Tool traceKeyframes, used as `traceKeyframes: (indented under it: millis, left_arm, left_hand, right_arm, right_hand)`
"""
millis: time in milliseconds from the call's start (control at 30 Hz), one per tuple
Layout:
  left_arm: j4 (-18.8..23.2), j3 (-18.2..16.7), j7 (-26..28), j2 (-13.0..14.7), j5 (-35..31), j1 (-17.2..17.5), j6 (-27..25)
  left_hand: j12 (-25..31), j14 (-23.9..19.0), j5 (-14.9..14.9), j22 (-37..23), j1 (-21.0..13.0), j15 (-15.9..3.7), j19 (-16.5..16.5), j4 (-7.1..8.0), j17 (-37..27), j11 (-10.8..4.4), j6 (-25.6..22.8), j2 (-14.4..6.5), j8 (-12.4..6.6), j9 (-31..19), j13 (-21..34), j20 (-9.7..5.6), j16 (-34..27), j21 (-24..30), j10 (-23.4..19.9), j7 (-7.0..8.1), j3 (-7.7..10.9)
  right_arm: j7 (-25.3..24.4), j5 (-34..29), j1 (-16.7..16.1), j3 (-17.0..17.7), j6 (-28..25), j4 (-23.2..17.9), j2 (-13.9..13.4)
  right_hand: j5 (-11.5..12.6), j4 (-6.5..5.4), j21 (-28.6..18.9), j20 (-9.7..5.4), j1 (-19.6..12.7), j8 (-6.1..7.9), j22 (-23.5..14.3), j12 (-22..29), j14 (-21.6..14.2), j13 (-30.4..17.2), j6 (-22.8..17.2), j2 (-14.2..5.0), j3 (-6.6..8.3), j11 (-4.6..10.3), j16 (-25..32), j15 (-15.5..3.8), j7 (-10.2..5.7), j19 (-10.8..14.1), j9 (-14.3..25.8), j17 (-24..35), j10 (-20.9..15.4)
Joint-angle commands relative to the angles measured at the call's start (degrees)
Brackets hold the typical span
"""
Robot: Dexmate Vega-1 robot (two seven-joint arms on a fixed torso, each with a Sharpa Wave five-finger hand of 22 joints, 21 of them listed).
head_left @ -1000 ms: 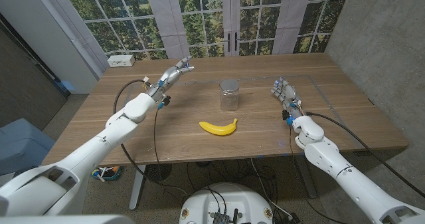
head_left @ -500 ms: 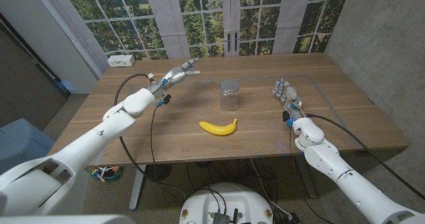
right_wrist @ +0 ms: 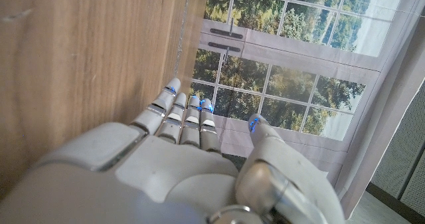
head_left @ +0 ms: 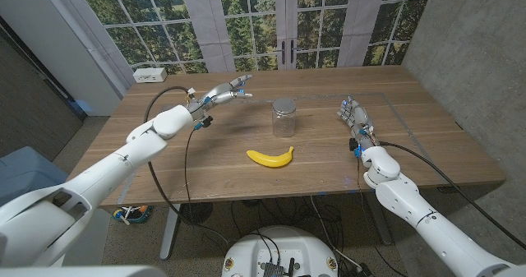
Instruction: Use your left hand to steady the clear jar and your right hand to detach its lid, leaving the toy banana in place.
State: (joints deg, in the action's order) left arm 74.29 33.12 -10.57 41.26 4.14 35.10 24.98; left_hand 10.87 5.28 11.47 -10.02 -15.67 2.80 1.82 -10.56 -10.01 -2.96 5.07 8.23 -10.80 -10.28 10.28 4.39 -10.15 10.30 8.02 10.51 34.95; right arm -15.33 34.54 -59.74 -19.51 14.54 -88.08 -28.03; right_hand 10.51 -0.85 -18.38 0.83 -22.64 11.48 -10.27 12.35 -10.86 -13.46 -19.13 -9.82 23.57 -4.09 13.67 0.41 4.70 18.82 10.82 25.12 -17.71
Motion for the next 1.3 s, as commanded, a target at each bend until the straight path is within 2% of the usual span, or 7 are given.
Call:
traceKeyframes:
  millis: [33, 167, 333, 433, 567, 700, 1300]
  left_arm:
    - [-2.5, 2.5, -5.4, -0.2, -1.7, -3.4, 1.9]
    - [-3.4, 3.5, -6.9, -0.4, -2.8, -4.7, 2.2]
    - [-4.5, 5.0, -9.8, -0.8, -3.6, -6.5, 2.1]
    - [-5.9, 5.8, -11.2, -1.4, -3.7, -7.6, 2.9]
    - [-7.8, 6.5, -12.8, -2.2, -3.4, -8.6, 3.7]
    - [-9.8, 7.3, -14.3, -3.2, -3.0, -9.5, 4.1]
    - [-16.5, 8.6, -16.5, -7.5, 0.4, -11.1, 6.3]
  left_hand:
    - [0.2, 1.2, 1.0, -0.1, -2.5, 0.15, -1.2, 0.12, -0.2, 0.36, 2.0, 1.5, 0.08, -0.4, 0.4, 0.52, -0.1, 0.2, 1.3, -4.08, -1.23]
    - [0.3, 3.2, 2.2, -0.1, -5.0, 0.37, -2.4, 0.22, -0.2, 0.79, 5.2, 2.4, 0.18, -0.5, 0.5, 1.08, 0.2, 0.3, 2.2, -9.72, -2.98]
    - [0.3, 4.6, 3.3, -0.1, -6.6, 1.11, -3.6, 0.26, -0.2, 3.00, 5.8, 2.7, -0.19, -0.6, 0.5, 1.91, 0.2, 0.2, 3.0, -12.49, -4.55]
    - [0.0, 5.6, 3.9, -0.1, -7.4, 1.62, -4.4, 0.30, -0.2, 3.09, 5.3, 2.8, -0.62, -0.7, 0.6, 2.46, 0.3, 0.1, 4.4, -11.60, -5.49]
    - [0.2, 6.4, 4.7, -0.1, -8.6, 1.30, -5.1, 0.39, -0.3, 3.11, 4.7, 2.7, -1.06, -0.8, 0.6, 2.21, 0.1, 0.2, 4.9, -8.06, -6.83]
    - [0.7, 6.6, 5.3, -0.1, -10.3, 1.23, -5.2, 0.54, -0.2, -0.65, 4.1, 2.4, -1.28, -0.7, 0.6, 2.36, -0.2, 0.5, 4.3, -4.96, -8.51]
    - [2.0, 3.7, 4.8, -0.1, -14.3, -0.09, -2.9, 0.74, -0.1, -3.10, 0.3, 1.0, -2.47, -0.7, 0.5, 1.75, -0.9, 1.2, -0.1, -3.83, -10.11]
  right_arm:
    - [-2.3, -1.3, -1.2, 0.0, -0.7, -2.1, 0.0]
    - [-3.1, -1.6, -1.6, 0.1, -0.7, -2.7, 0.1]
    - [-3.8, -2.2, -1.9, 0.1, -0.7, -3.2, 0.2]
    - [-4.2, -2.3, -2.1, 0.1, -0.7, -3.4, 0.4]
    - [-4.4, -2.8, -2.4, 0.1, -0.4, -3.8, 0.4]
    - [-4.8, -2.9, -2.8, 0.2, -0.2, -4.3, 0.5]
    - [-5.2, -3.5, -4.9, 1.1, 0.9, -5.8, 0.0]
  right_hand:
    - [-0.1, 0.32, 0.2, -0.18, 0.5, 0.29, -0.1, 0.4, -0.1, -0.1, -0.6, 0.00, 0.01, -0.02, 0.4, -0.01, -0.01, 0.3, 0.1, 0.1, -0.5]
    - [-0.1, 0.38, 0.2, -0.18, 0.6, 0.26, -0.1, 0.4, -0.1, -0.1, -0.5, -0.02, 0.00, -0.05, 0.4, 0.08, 0.00, 0.3, 0.1, 0.2, -0.5]
    - [-0.2, 0.44, 0.3, -0.16, 0.7, 0.28, -0.2, 0.4, -0.2, -0.1, -0.7, -0.03, 0.00, -0.02, 0.5, -0.01, 0.00, 0.4, 0.1, 0.2, -0.6]
    - [-0.2, 0.46, 0.3, -0.17, 0.7, 0.28, -0.2, 0.4, -0.2, -0.1, -0.7, -0.04, -0.01, -0.08, 0.5, -0.02, 0.01, 0.4, 0.1, 0.2, -0.6]
    - [-0.2, 0.48, 0.3, -0.17, 0.8, 0.26, -0.2, 0.4, -0.2, -0.1, -0.7, -0.05, -0.02, -0.05, 0.5, 0.02, 0.01, 0.4, 0.1, 0.2, -0.6]
    - [-0.2, 0.52, 0.4, -0.18, 0.9, 0.30, -0.2, 0.4, -0.2, -0.1, -0.9, -0.06, -0.03, -0.09, 0.5, 0.03, 0.06, 0.4, 0.1, 0.2, -0.7]
    - [-0.2, 0.69, 0.5, -0.12, 1.3, 0.29, -0.2, 0.5, -0.2, -0.1, -1.1, -0.05, -0.06, -0.16, 0.6, 0.02, 0.12, 0.5, 0.1, 0.3, -0.9]
